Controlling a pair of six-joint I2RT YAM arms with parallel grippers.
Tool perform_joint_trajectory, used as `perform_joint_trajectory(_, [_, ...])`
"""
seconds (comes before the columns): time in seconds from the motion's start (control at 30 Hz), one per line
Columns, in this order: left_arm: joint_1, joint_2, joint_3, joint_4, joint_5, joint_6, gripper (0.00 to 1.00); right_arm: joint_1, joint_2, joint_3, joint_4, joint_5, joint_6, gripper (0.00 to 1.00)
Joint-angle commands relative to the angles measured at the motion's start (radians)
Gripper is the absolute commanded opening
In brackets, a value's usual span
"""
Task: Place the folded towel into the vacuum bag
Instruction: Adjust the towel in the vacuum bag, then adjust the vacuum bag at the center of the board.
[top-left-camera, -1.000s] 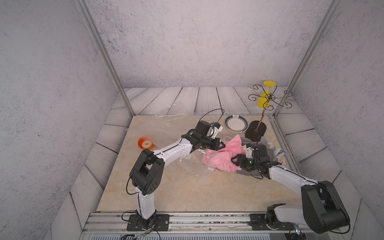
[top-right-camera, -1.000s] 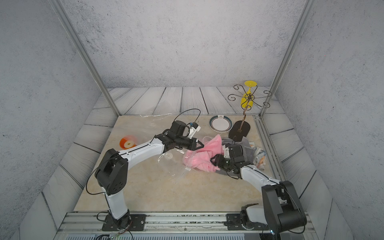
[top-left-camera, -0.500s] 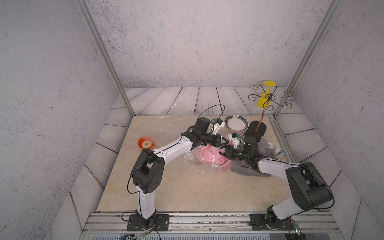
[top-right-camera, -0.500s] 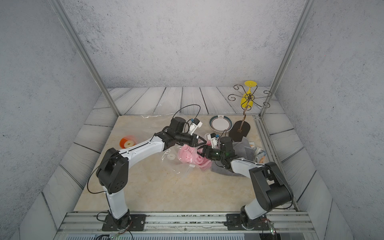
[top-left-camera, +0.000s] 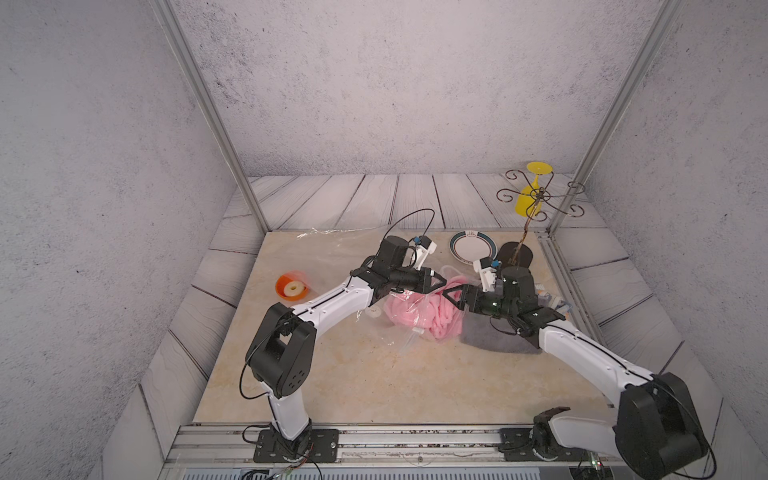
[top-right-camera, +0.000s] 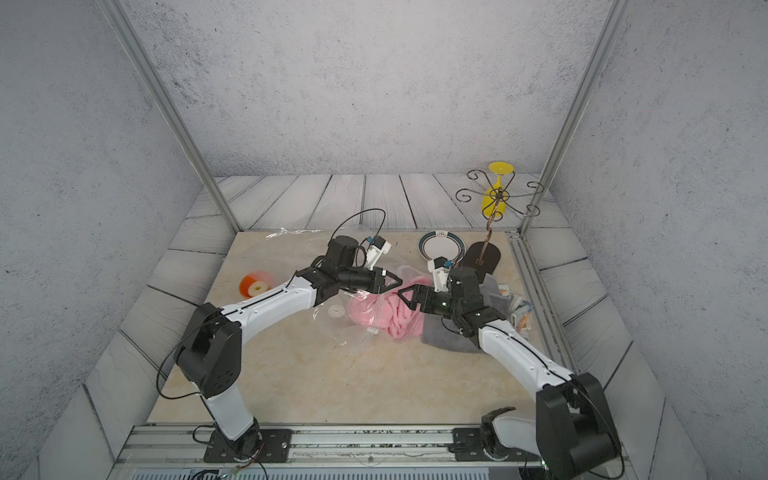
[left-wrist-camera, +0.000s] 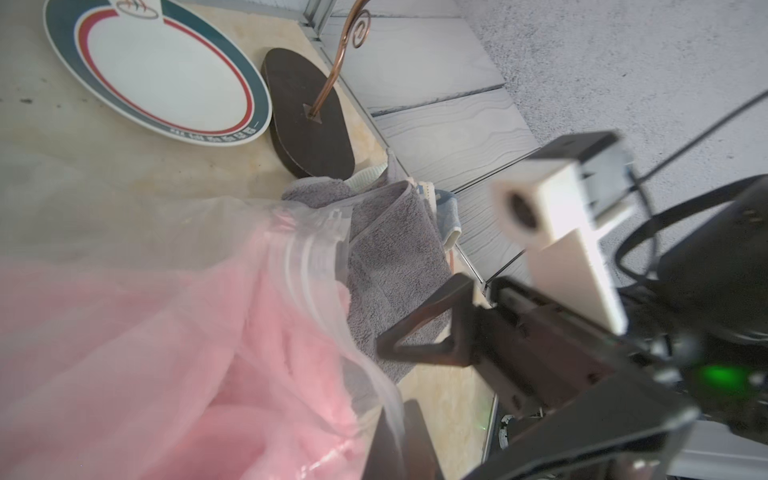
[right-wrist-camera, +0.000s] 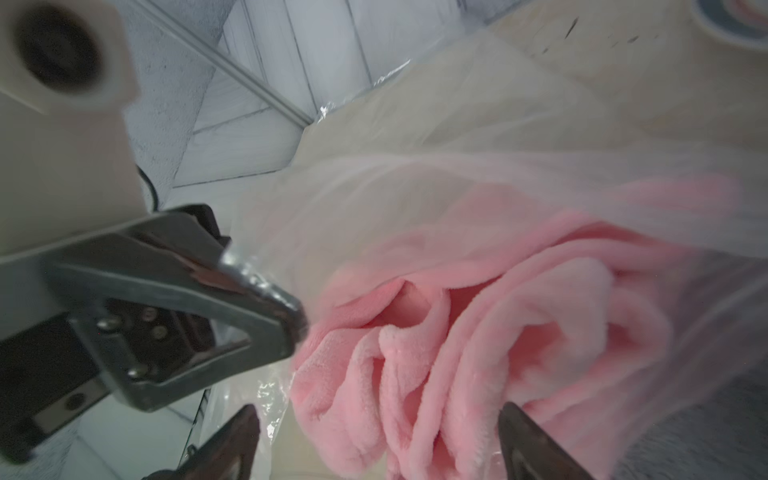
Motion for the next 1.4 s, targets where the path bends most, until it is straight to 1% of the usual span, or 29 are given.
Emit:
perform_joint_trajectory(0.0, [0.010, -0.005, -0.001, 0.038, -0.001, -0.024, 0.00, -0.025, -0.039, 0.005, -0.204, 0.202, -0.066, 0.87])
perform_joint_trajectory(0.07, [0.010, -0.020, 0.002, 0.026, 0.010, -0.014, 0.00, -0.032, -0.023, 0.012, -0.239, 0.268, -0.079, 0.84])
perform_joint_trajectory(0.13, [0.009, -0.033, 0.003, 0.016, 0.017, -0.004, 0.00, -0.038, 0.017, 0.032, -0.272, 0.325, -0.077, 0.73])
perform_joint_trajectory(0.17, [0.010, -0.037, 0.002, 0.012, 0.022, -0.002, 0.00, -0.044, 0.034, 0.033, -0.264, 0.328, -0.075, 0.68])
perform_joint_trajectory(0.23, [0.010, -0.044, 0.002, 0.004, 0.030, 0.004, 0.00, -0.057, 0.073, 0.024, -0.211, 0.319, -0.062, 0.56])
perform_joint_trajectory(0.3, [0.010, -0.050, -0.004, 0.001, 0.038, 0.004, 0.00, -0.062, 0.106, 0.029, -0.160, 0.319, -0.054, 0.49])
perform_joint_trajectory(0.37, [0.010, -0.058, -0.010, 0.004, 0.043, 0.004, 0.00, -0.065, 0.141, 0.043, -0.124, 0.322, -0.051, 0.45])
perform_joint_trajectory(0.4, [0.010, -0.060, -0.012, 0.003, 0.046, 0.003, 0.00, -0.066, 0.157, 0.049, -0.105, 0.325, -0.052, 0.42])
perform_joint_trajectory(0.5, [0.010, -0.065, -0.018, 0.004, 0.054, -0.001, 0.00, -0.069, 0.197, 0.078, -0.082, 0.343, -0.045, 0.37])
perform_joint_trajectory(0.7, [0.010, -0.066, -0.022, 0.004, 0.064, -0.002, 0.00, -0.075, 0.282, 0.120, -0.051, 0.324, -0.054, 0.34])
perform_joint_trajectory(0.9, [0.010, -0.073, -0.021, 0.008, 0.063, -0.001, 0.00, -0.076, 0.345, 0.107, -0.005, 0.290, -0.009, 0.28])
perform_joint_trajectory(1.0, [0.010, -0.075, -0.014, 0.008, 0.063, -0.001, 0.00, -0.076, 0.352, 0.076, 0.044, 0.259, 0.012, 0.21])
perform_joint_trajectory(1.07, [0.011, -0.075, -0.012, 0.005, 0.060, 0.002, 0.00, -0.076, 0.342, 0.056, 0.075, 0.239, 0.019, 0.12])
perform_joint_trajectory(1.1, [0.014, -0.076, -0.012, -0.001, 0.050, 0.004, 0.00, -0.076, 0.329, 0.048, 0.085, 0.231, 0.018, 0.08])
perform_joint_trajectory(1.17, [0.021, -0.082, -0.017, -0.016, 0.007, 0.009, 0.00, -0.076, 0.293, 0.032, 0.097, 0.219, 0.016, 0.03])
perform_joint_trajectory(1.23, [0.026, -0.093, -0.023, -0.066, -0.094, 0.040, 0.00, -0.077, 0.241, 0.017, 0.108, 0.186, 0.009, 0.01])
perform_joint_trajectory(1.37, [0.027, -0.108, 0.004, -0.242, -0.311, 0.161, 0.00, -0.080, 0.129, -0.003, 0.135, 0.116, 0.034, 0.01])
